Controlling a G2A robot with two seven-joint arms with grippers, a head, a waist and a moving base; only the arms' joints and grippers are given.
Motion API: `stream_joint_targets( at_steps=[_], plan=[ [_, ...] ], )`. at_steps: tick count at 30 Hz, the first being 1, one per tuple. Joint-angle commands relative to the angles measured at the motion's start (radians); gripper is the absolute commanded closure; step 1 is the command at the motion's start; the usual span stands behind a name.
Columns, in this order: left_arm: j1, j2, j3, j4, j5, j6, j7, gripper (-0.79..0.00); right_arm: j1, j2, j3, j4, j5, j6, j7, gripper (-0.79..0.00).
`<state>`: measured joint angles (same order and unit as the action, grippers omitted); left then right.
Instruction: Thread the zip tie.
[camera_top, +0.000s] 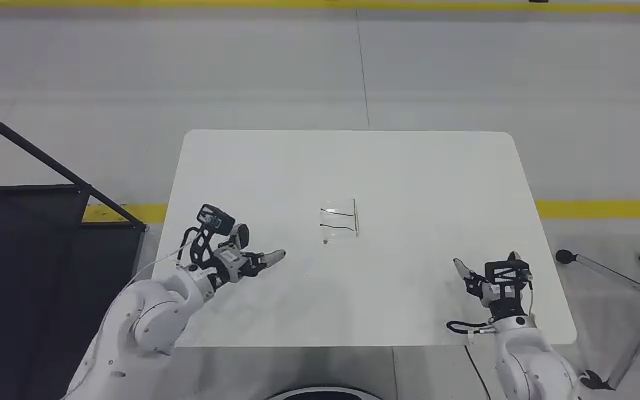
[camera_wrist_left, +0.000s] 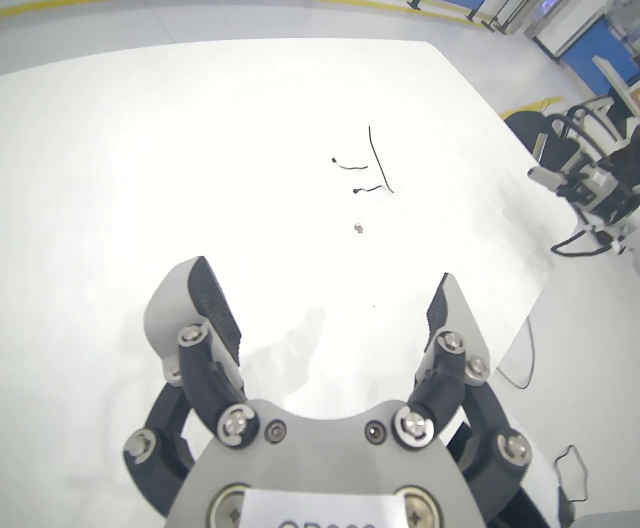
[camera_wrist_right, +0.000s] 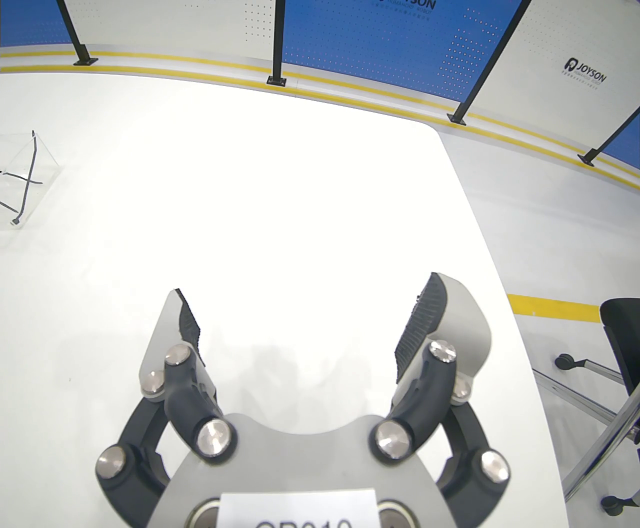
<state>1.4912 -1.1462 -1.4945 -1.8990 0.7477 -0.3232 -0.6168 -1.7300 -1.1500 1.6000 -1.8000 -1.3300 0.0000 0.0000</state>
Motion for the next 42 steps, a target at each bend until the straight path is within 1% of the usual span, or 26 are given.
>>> stream_joint_targets(
  at_steps=[1, 4, 10, 13, 15, 38, 40, 42],
  plan=[
    [-0.042, -0.004, 0.029, 0.021, -0.039, 0.043, -0.022, -0.785, 0.000, 0.000, 0.000, 0.000, 0.000, 0.000, 0.000, -0.785],
    [-0.109, -0.012, 0.084, 0.071, -0.084, 0.112, -0.040, -0.785, 0.000, 0.000, 0.000, 0.000, 0.000, 0.000, 0.000, -0.785],
    [-0.267, -0.035, 0.201, 0.182, -0.155, 0.265, -0.096, -0.785, 0.000, 0.000, 0.000, 0.000, 0.000, 0.000, 0.000, -0.785],
    [-0.338, -0.046, 0.240, 0.239, -0.215, 0.314, -0.127, -0.785, 0.000, 0.000, 0.000, 0.000, 0.000, 0.000, 0.000, -0.785],
    [-0.372, -0.051, 0.256, 0.266, -0.217, 0.341, -0.129, -0.785, 0.000, 0.000, 0.000, 0.000, 0.000, 0.000, 0.000, -0.785],
    [-0.374, -0.051, 0.259, 0.270, -0.219, 0.343, -0.125, -0.785, 0.000, 0.000, 0.000, 0.000, 0.000, 0.000, 0.000, -0.785],
    [-0.375, -0.054, 0.263, 0.280, -0.240, 0.347, -0.115, -0.785, 0.000, 0.000, 0.000, 0.000, 0.000, 0.000, 0.000, -0.785],
    [-0.391, -0.057, 0.271, 0.303, -0.257, 0.365, -0.120, -0.785, 0.000, 0.000, 0.000, 0.000, 0.000, 0.000, 0.000, -0.785]
  ],
)
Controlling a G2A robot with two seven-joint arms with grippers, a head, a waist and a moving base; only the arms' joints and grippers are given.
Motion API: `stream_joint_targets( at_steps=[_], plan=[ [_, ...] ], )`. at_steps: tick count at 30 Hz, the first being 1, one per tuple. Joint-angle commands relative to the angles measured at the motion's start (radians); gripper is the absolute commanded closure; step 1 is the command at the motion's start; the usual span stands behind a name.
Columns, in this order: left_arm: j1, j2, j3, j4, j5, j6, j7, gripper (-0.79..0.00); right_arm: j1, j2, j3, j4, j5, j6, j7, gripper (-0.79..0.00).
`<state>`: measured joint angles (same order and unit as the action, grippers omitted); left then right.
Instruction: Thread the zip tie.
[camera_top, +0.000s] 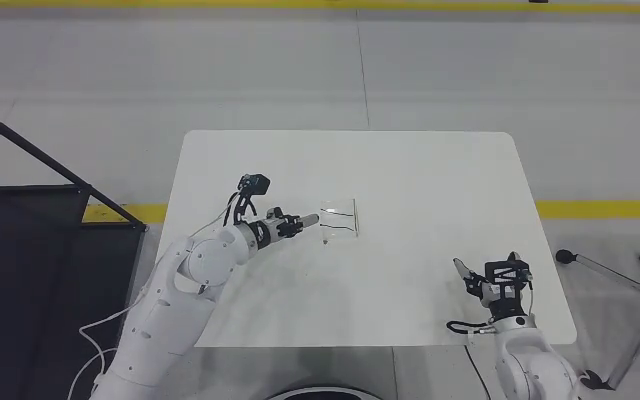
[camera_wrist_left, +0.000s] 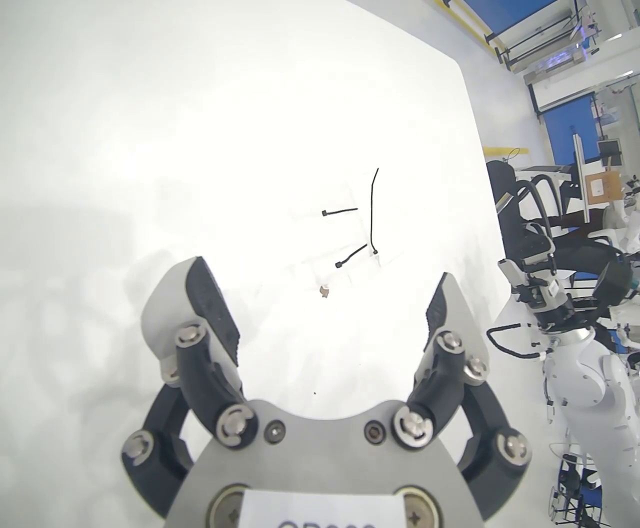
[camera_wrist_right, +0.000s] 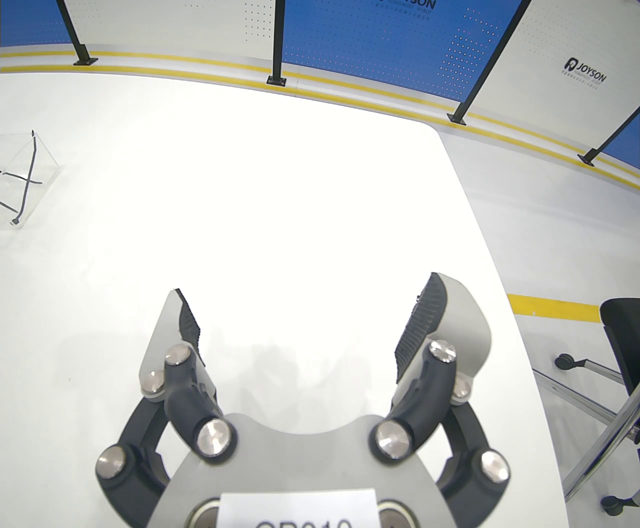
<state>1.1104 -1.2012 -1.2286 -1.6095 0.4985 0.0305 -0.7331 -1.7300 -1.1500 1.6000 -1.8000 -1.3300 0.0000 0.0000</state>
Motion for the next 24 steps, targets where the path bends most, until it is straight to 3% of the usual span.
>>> stream_joint_targets(
  at_steps=[1, 17, 24],
  plan=[
    [-0.021, -0.004, 0.010, 0.026, -0.013, 0.023, -0.003, -0.785, 0.000, 0.000, 0.000, 0.000, 0.000, 0.000, 0.000, -0.785],
    [-0.190, -0.047, 0.134, 0.209, -0.112, 0.111, 0.025, -0.782, 0.000, 0.000, 0.000, 0.000, 0.000, 0.000, 0.000, -0.785],
    [-0.237, -0.060, 0.175, 0.257, -0.110, 0.135, 0.014, -0.474, 0.000, 0.000, 0.000, 0.000, 0.000, 0.000, 0.000, -0.785]
  ],
)
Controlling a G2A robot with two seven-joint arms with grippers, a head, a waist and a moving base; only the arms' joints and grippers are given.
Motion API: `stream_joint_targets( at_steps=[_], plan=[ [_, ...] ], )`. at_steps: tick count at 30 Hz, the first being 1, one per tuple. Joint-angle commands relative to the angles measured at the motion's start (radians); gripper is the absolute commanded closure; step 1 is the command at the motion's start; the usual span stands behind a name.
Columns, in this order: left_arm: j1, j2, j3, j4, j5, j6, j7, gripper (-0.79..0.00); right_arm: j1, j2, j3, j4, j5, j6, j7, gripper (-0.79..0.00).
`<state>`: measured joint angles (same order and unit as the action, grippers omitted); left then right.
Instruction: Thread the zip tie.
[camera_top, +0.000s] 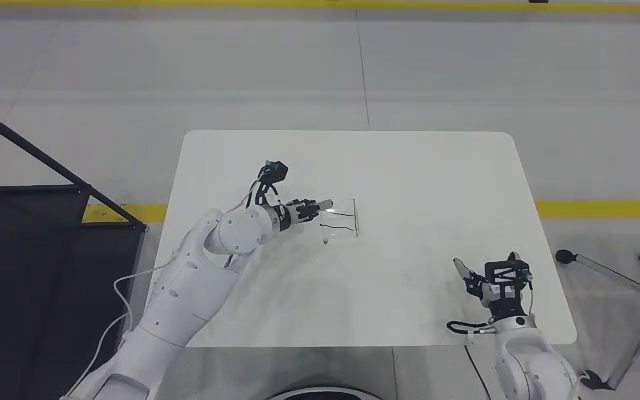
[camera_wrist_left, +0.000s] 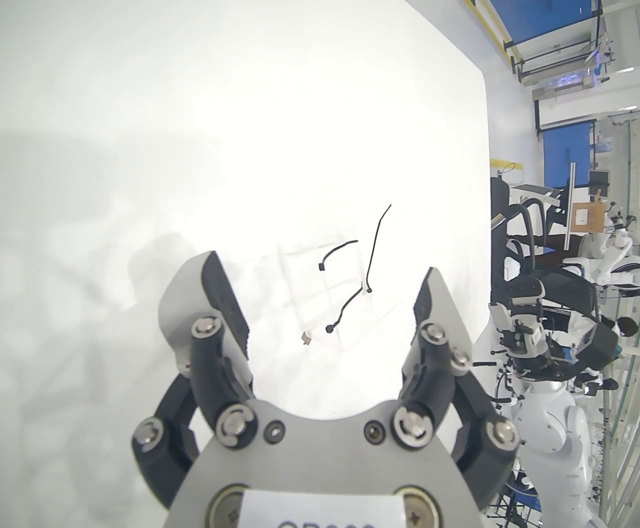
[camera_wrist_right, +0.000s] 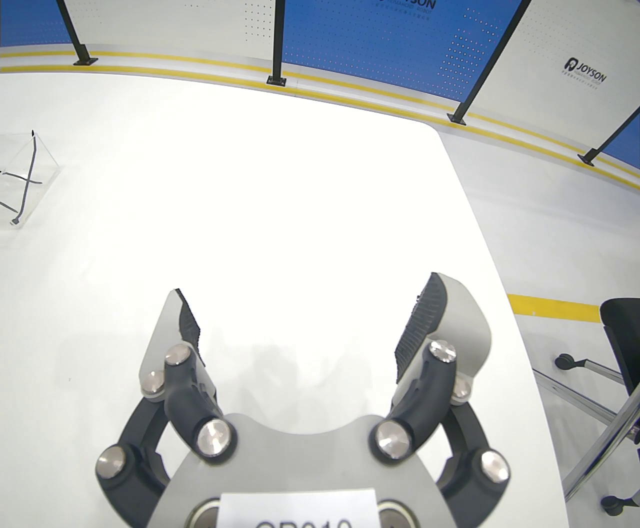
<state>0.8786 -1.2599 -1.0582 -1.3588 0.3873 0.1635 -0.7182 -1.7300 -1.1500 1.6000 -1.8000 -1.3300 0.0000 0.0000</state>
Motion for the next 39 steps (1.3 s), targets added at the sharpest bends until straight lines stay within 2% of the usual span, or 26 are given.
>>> stream_joint_targets(
  at_steps=[1, 4, 15, 18, 24, 28, 39],
  plan=[
    [-0.009, -0.003, 0.008, 0.011, 0.001, 0.004, -0.003, -0.443, 0.000, 0.000, 0.000, 0.000, 0.000, 0.000, 0.000, -0.785],
    [-0.019, -0.006, 0.015, 0.024, 0.000, 0.006, -0.006, -0.385, 0.000, 0.000, 0.000, 0.000, 0.000, 0.000, 0.000, -0.785],
    [-0.059, -0.021, 0.047, 0.082, -0.013, 0.017, -0.011, -0.339, 0.000, 0.000, 0.000, 0.000, 0.000, 0.000, 0.000, -0.785],
    [-0.066, -0.024, 0.052, 0.092, -0.012, 0.015, -0.011, -0.305, 0.000, 0.000, 0.000, 0.000, 0.000, 0.000, 0.000, -0.785],
    [-0.072, -0.028, 0.060, 0.102, -0.012, 0.012, -0.010, -0.262, 0.000, 0.000, 0.000, 0.000, 0.000, 0.000, 0.000, -0.785],
    [-0.075, -0.030, 0.061, 0.105, -0.012, 0.014, -0.012, -0.191, 0.000, 0.000, 0.000, 0.000, 0.000, 0.000, 0.000, -0.785],
    [-0.072, -0.031, 0.054, 0.100, -0.012, 0.014, -0.021, -0.129, 0.000, 0.000, 0.000, 0.000, 0.000, 0.000, 0.000, -0.785]
  ],
)
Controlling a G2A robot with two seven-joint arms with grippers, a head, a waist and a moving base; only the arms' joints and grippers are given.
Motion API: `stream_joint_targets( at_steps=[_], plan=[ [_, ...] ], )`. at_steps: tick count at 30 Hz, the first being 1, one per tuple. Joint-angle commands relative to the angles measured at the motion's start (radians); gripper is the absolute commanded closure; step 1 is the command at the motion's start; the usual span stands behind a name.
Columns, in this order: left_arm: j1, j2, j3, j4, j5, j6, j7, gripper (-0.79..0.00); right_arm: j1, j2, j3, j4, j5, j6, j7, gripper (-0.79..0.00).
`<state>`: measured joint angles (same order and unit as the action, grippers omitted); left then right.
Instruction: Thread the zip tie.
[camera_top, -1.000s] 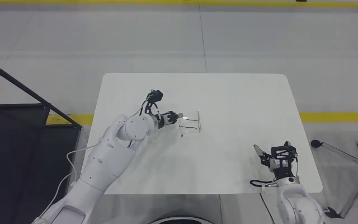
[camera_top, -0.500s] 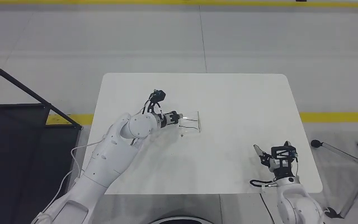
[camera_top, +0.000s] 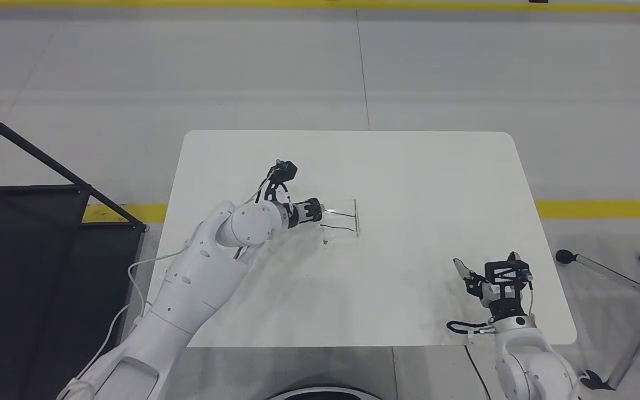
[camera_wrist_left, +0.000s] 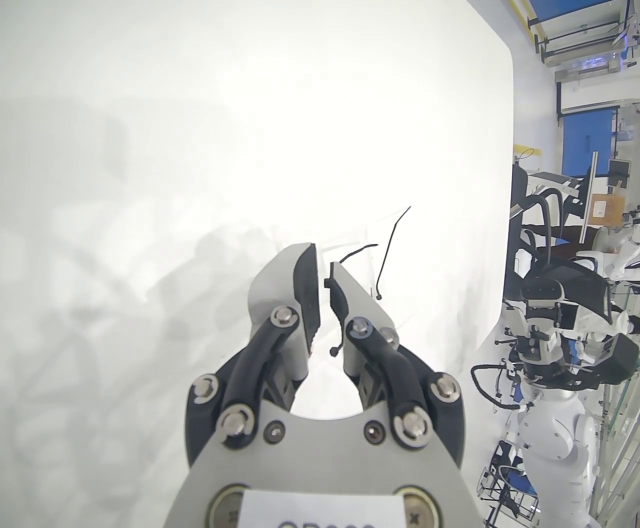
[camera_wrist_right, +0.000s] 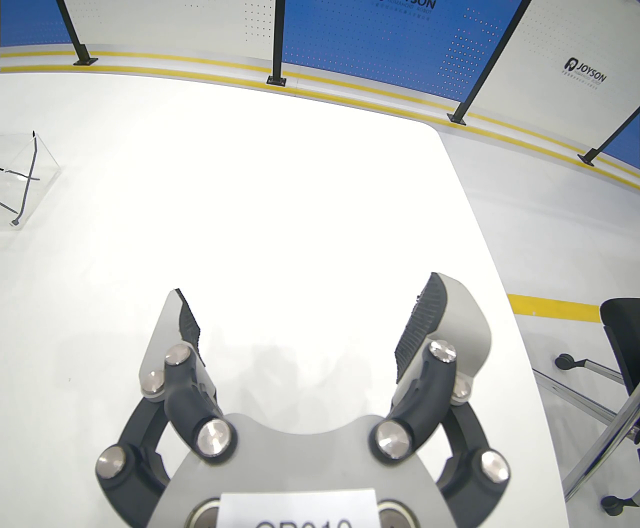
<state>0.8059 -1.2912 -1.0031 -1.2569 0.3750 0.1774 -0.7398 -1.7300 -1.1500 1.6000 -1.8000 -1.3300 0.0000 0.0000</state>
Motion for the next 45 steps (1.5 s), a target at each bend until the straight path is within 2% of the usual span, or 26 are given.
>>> stream_joint_targets(
  at_steps=[1, 7, 19, 23, 28, 34, 38, 45],
  plan=[
    [0.002, 0.000, -0.003, -0.003, 0.000, 0.000, 0.000, -0.120, 0.000, 0.000, 0.000, 0.000, 0.000, 0.000, 0.000, -0.785],
    [0.009, 0.002, -0.010, -0.015, 0.004, -0.001, -0.006, 0.000, 0.000, 0.000, 0.000, 0.000, 0.000, 0.000, 0.000, -0.785],
    [0.063, 0.020, -0.062, -0.095, 0.030, -0.023, -0.017, 0.000, 0.000, 0.000, 0.000, 0.000, 0.000, 0.000, 0.000, -0.785],
    [0.115, 0.036, -0.115, -0.166, 0.036, -0.059, -0.022, 0.000, 0.000, 0.000, 0.000, 0.000, 0.000, 0.000, 0.000, -0.785],
    [0.209, 0.062, -0.205, -0.278, 0.011, -0.145, -0.060, 0.000, 0.000, 0.000, 0.000, 0.000, 0.000, 0.000, 0.000, -0.785],
    [0.320, 0.089, -0.300, -0.393, -0.006, -0.266, -0.103, 0.000, -0.016, 0.005, 0.023, -0.033, 0.061, -0.150, 0.015, -0.785],
    [0.384, 0.099, -0.327, -0.448, 0.022, -0.318, -0.082, 0.000, -0.038, 0.013, 0.060, -0.103, 0.122, -0.284, 0.079, -0.785],
    [0.475, 0.113, -0.377, -0.493, -0.045, -0.431, -0.065, 0.000, -0.057, 0.020, 0.079, -0.256, 0.222, -0.396, 0.211, -0.785]
  ],
)
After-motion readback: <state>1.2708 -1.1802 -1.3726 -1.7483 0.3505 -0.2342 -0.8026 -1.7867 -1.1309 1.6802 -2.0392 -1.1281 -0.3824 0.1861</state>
